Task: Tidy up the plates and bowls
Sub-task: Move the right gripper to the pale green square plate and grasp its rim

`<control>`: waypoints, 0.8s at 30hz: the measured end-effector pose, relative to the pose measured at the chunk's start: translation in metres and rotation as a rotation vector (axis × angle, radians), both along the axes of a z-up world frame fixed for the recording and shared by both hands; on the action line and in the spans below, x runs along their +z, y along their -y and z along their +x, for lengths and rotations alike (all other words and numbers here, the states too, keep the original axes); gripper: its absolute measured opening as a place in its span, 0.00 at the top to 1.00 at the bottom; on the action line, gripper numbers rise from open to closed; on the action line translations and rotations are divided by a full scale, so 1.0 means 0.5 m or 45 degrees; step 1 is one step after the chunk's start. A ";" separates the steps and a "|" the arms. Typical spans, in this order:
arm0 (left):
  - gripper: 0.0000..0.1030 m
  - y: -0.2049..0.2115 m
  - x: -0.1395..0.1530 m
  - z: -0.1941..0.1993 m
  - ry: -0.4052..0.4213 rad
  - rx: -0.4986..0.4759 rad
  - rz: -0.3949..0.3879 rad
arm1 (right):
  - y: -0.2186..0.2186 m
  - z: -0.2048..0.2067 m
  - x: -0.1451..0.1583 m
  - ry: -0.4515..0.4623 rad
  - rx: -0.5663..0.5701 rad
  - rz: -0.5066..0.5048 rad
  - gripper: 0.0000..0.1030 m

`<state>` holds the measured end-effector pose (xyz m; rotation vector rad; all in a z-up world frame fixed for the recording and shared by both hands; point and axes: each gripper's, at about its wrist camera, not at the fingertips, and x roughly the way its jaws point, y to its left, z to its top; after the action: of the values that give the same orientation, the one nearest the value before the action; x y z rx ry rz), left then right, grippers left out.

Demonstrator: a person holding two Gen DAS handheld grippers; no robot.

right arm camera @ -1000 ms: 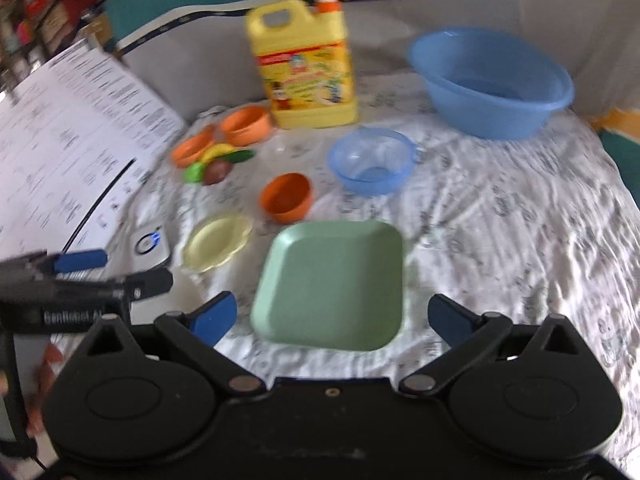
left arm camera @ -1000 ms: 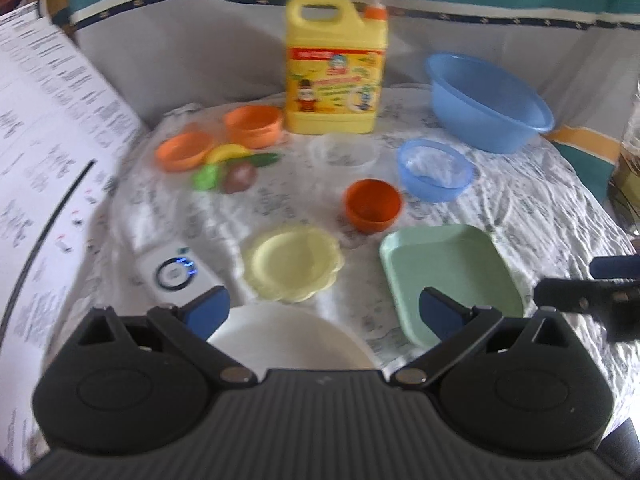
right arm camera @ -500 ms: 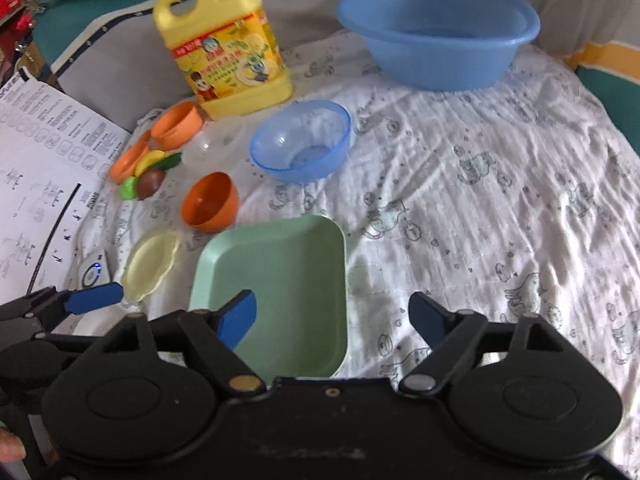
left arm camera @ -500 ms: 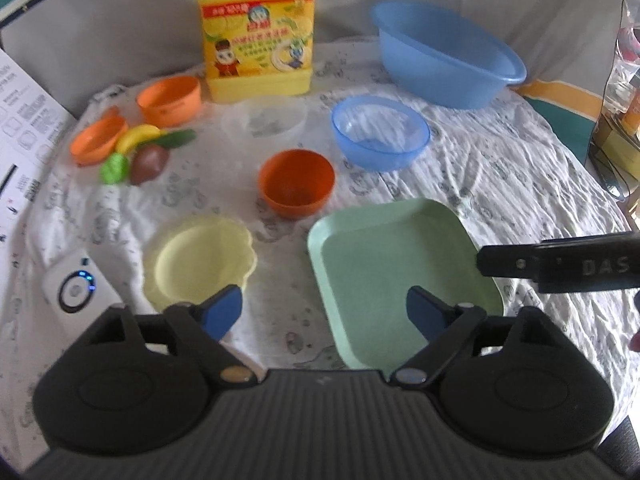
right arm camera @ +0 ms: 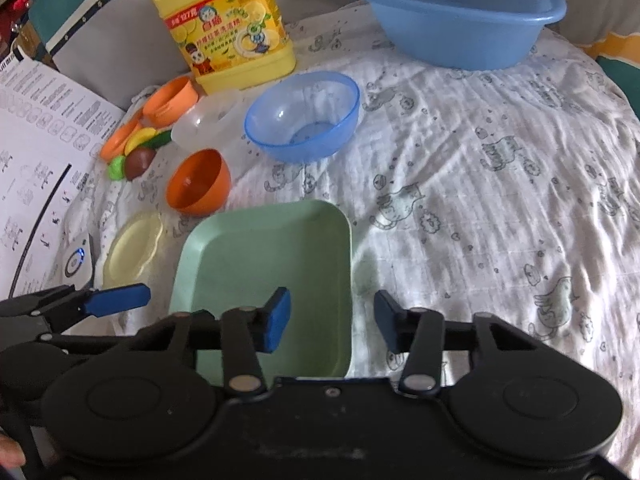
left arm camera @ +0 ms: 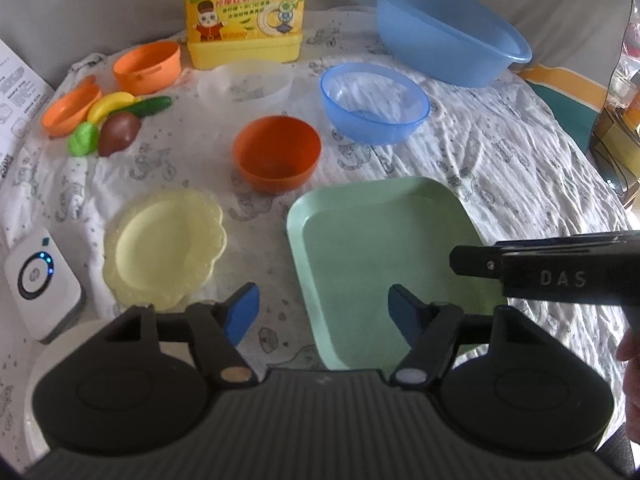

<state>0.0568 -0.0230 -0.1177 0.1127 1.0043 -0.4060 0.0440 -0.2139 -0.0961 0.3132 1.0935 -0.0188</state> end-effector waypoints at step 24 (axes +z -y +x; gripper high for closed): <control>0.69 0.016 -0.017 -0.004 0.008 -0.023 0.042 | -0.019 0.012 -0.017 0.035 0.067 -0.113 0.77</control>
<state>0.0550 -0.0310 -0.1265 0.1528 1.0045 -0.4056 0.0498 -0.2043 -0.1049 0.2046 1.0703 -0.0164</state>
